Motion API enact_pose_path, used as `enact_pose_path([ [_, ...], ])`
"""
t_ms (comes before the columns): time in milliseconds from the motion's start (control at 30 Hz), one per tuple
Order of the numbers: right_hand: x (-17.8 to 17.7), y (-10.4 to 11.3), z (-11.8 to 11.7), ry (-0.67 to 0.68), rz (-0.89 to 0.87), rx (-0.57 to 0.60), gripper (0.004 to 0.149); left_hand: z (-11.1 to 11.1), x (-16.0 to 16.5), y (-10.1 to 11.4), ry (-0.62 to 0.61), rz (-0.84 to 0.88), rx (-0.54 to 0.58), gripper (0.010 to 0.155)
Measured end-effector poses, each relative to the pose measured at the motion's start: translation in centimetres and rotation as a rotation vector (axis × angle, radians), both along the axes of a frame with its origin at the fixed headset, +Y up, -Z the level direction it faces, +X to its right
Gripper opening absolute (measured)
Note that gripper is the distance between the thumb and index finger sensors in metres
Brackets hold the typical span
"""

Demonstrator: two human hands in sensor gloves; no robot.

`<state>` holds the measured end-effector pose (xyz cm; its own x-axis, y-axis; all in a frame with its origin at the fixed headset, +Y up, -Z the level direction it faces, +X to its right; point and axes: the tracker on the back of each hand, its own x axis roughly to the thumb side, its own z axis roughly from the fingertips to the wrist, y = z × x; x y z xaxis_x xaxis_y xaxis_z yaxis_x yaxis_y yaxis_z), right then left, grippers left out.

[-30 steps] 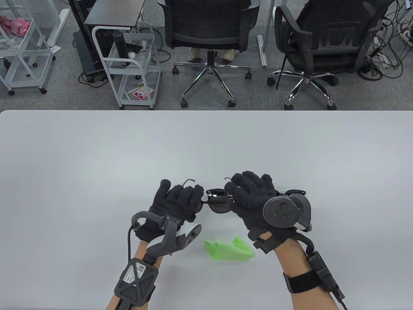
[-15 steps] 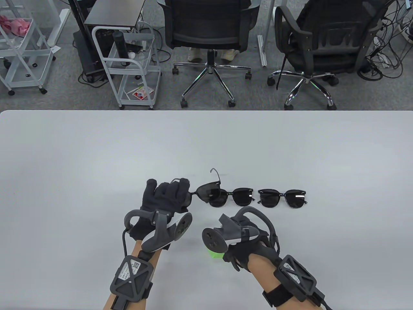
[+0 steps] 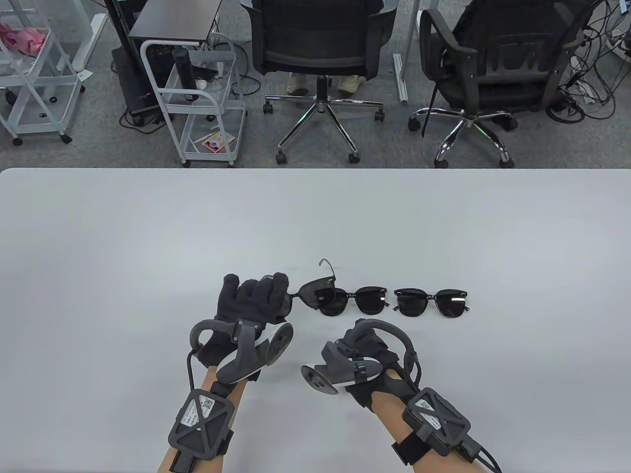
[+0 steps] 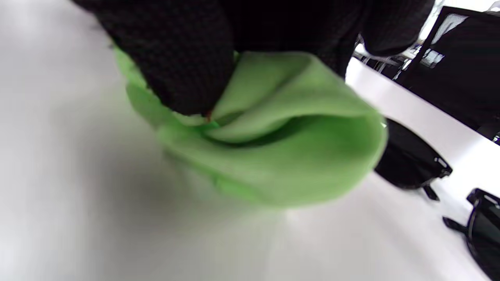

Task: Dust sunglasses

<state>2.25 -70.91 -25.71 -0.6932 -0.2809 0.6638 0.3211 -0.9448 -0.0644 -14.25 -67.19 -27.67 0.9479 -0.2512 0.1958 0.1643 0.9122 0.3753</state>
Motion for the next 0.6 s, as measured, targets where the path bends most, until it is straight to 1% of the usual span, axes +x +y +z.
enact_pose_path([
  [67,2.0,2.0,-0.4,-0.044,-0.258,0.027,0.039,0.0,-0.2,0.1,0.004,0.028,-0.007,0.092],
  [100,2.8,2.4,-0.6,-0.065,-0.356,0.017,0.037,0.0,-0.3,0.2,0.006,0.043,-0.012,0.092],
  [133,4.2,2.9,-1.0,-0.116,-0.519,-0.015,0.037,0.0,-0.4,0.2,0.009,0.073,-0.022,0.092],
  [167,5.6,3.1,-1.5,-0.172,-0.663,-0.073,0.037,0.1,-0.5,0.4,0.008,0.096,-0.026,0.092],
  [200,6.4,3.1,-1.9,-0.2,-0.752,-0.113,0.037,0.1,-0.6,0.4,0.006,0.111,-0.029,0.092],
  [233,7.8,2.8,-2.4,-0.253,-0.895,-0.16,0.037,0.2,-0.7,0.5,0.0,0.13,-0.035,0.092],
  [267,8.5,2.6,-2.7,-0.283,-0.964,-0.184,0.037,0.3,-0.6,0.6,-0.008,0.139,-0.035,0.092],
  [300,9.6,2.2,-3.2,-0.322,-1.073,-0.24,0.037,0.5,-0.5,0.7,-0.02,0.144,-0.035,0.092],
  [400,11.6,1.0,-3.8,-0.431,-1.333,-0.355,0.038,1.0,-0.1,1.0,-0.047,0.143,-0.019,0.093],
  [533,12.5,-0.1,-3.9,-0.486,-1.637,-0.535,0.038,1.5,0.8,1.2,-0.079,0.129,-0.01,0.092],
  [600,12.8,-0.6,-3.8,-0.526,-1.753,-0.583,0.039,1.8,0.9,1.5,-0.068,0.132,0.005,0.092],
])
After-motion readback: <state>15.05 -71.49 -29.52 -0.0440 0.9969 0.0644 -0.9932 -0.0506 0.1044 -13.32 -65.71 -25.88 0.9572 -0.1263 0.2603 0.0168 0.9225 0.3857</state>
